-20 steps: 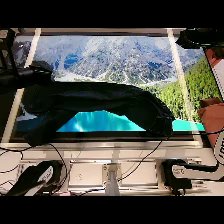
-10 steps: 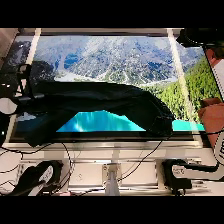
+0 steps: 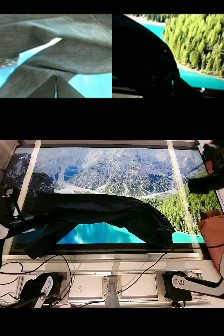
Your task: Fold the clothes and pants, and hang the long-sleeved shirts on hangers.
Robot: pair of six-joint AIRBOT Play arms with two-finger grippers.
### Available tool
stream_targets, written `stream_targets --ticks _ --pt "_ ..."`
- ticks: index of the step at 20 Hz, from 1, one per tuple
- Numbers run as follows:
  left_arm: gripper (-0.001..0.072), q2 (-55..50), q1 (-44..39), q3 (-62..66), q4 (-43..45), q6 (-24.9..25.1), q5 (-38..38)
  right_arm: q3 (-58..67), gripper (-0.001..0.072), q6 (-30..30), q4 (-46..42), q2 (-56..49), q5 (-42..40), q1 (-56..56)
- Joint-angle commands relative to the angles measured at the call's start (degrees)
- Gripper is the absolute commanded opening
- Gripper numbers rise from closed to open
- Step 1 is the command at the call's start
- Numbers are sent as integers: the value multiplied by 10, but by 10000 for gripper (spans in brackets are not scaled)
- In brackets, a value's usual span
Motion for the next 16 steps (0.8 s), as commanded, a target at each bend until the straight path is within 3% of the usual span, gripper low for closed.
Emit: stream_targets --ticks 1,5,8,9,10,11,14,15,16 --pt "26 45 30 -2 24 0 -5 -165 52 -62 55 119 -41 -81" --pt "25 55 32 -2 24 0 38 -400 52 -85 46 267 -86 -170" --pt "26 54 32 -2 24 0 49 -526 53 -73 68 316 -92 -187" --pt "26 53 32 -2 24 0 51 -544 110 -74 85 317 -91 -187" --pt "26 53 32 -2 24 0 50 -553 294 -71 92 316 -85 -187" --pt "26 53 32 -2 24 0 50 -560 387 -63 92 316 -69 -187" --pt "26 53 32 -2 24 0 50 -578 405 -58 107 316 -45 -187" --pt "26 53 32 -2 24 0 50 -588 502 -56 123 316 -47 -187" --pt "26 53 32 -2 23 0 50 -599 547 -56 141 316 -52 -187"
